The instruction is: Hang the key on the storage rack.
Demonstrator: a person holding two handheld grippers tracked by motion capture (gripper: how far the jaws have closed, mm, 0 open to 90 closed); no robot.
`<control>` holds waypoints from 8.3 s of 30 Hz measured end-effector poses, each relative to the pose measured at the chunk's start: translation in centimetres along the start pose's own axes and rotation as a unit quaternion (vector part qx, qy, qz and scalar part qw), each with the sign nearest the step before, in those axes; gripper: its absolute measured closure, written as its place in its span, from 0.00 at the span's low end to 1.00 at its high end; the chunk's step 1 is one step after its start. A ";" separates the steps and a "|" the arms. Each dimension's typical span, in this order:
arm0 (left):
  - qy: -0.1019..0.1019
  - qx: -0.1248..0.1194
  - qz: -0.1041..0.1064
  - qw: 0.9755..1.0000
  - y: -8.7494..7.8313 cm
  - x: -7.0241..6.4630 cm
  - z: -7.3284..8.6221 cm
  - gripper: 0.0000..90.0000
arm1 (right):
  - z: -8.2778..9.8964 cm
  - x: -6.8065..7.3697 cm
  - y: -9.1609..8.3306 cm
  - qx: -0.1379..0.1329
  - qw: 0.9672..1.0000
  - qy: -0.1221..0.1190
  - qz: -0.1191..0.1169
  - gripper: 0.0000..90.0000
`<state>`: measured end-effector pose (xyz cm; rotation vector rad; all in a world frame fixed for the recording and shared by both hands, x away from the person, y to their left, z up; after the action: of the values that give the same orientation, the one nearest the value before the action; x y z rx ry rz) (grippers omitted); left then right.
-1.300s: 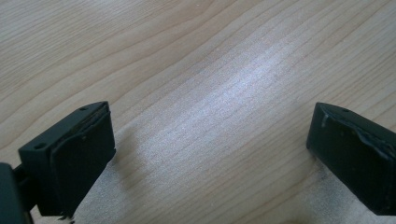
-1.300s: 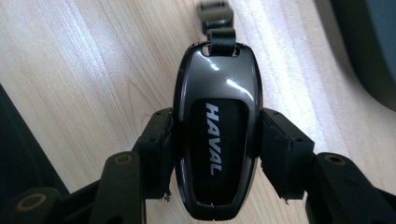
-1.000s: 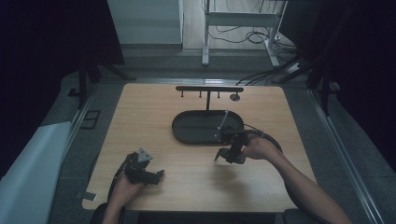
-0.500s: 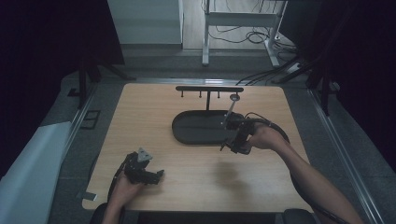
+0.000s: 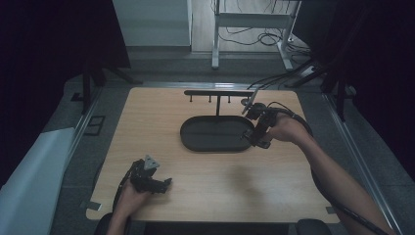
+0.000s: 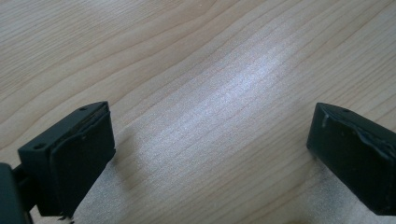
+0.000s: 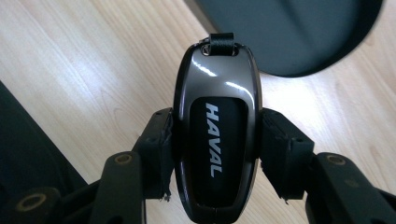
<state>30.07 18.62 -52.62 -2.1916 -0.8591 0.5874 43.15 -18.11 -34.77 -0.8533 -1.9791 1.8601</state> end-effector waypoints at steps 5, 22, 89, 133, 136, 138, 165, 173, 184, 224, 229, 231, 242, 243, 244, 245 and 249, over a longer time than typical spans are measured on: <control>-0.001 0.001 0.001 1.000 0.0 0.0 0.0 0.01 | -0.1 -1.4 -0.9 0.000 1.000 0.016 0.005 0.54; 0.001 0.003 0.003 1.000 -0.1 0.1 0.0 0.01 | -0.5 -4.9 -3.4 -0.008 0.998 0.060 0.010 0.54; -0.011 -0.004 0.003 1.000 -0.1 0.3 0.1 0.00 | -4.5 -9.3 -5.2 -0.029 0.988 0.139 0.058 0.54; -0.008 0.000 0.007 1.000 0.0 0.1 0.1 0.00 | -2.0 -9.9 1.7 0.008 0.988 0.138 0.075 0.54; -0.008 0.000 0.007 1.000 0.0 0.1 0.1 0.00 | -2.0 -9.8 1.9 0.006 0.988 0.137 0.076 0.54; -0.008 0.000 0.007 1.000 0.0 0.1 0.1 0.00 | -2.1 -9.7 2.4 0.004 0.988 0.136 0.078 0.54; -0.006 -0.001 0.008 1.000 0.0 0.1 0.2 0.00 | -3.5 -7.8 6.5 -0.032 0.987 0.133 0.088 0.54; -0.007 -0.001 0.009 1.000 0.0 0.0 0.2 0.00 | -3.8 -7.5 7.3 -0.046 0.986 0.131 0.095 0.54; -0.006 0.002 0.011 1.000 0.1 0.1 0.1 0.00 | -3.7 -7.4 7.4 -0.059 0.985 0.125 0.103 0.50; -0.008 -0.022 0.010 1.000 -0.3 -0.1 -0.1 0.00 | -1.2 -5.2 4.5 -0.102 0.986 0.092 0.095 0.16; -0.006 -0.019 0.009 1.000 -0.3 0.0 -0.1 0.00 | -0.5 -4.9 4.3 -0.110 0.986 0.090 0.093 0.14; -0.006 -0.019 0.009 1.000 -0.3 -0.1 -0.1 0.00 | -0.4 -4.8 4.2 -0.113 0.985 0.089 0.093 0.13; -0.005 -0.019 0.009 1.000 -0.3 -0.1 -0.1 0.00 | 1.4 -3.8 4.1 -0.138 0.982 0.079 0.098 0.01; -0.005 -0.018 0.009 1.000 -0.3 -0.1 -0.1 0.00 | 1.6 -3.7 4.1 -0.141 0.982 0.078 0.098 0.01; -0.005 -0.018 0.009 1.000 -0.3 -0.1 -0.1 0.00 | 1.7 -3.6 4.1 -0.145 0.981 0.079 0.097 0.00; -0.005 -0.019 0.009 1.000 -0.3 -0.1 -0.1 0.00 | 1.7 -3.6 4.1 -0.145 0.981 0.079 0.097 0.00; -0.005 -0.019 0.009 1.000 -0.3 -0.2 -0.1 0.00 | 2.5 -3.3 4.0 -0.157 0.980 0.078 0.094 0.00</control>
<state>29.94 18.60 -52.33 -2.2341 -0.8634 0.5968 45.15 -22.08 -38.38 -1.2747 -2.1884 1.5349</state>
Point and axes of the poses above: each handheld gripper's, and its own axes: y roughly forward along the jaws, z roughly out of its underside, x roughly to its left, the point moved 1 cm from there along y, roughly forward along the jaws, and after that the axes turned 13 degrees about z, right-handed, at the moved point
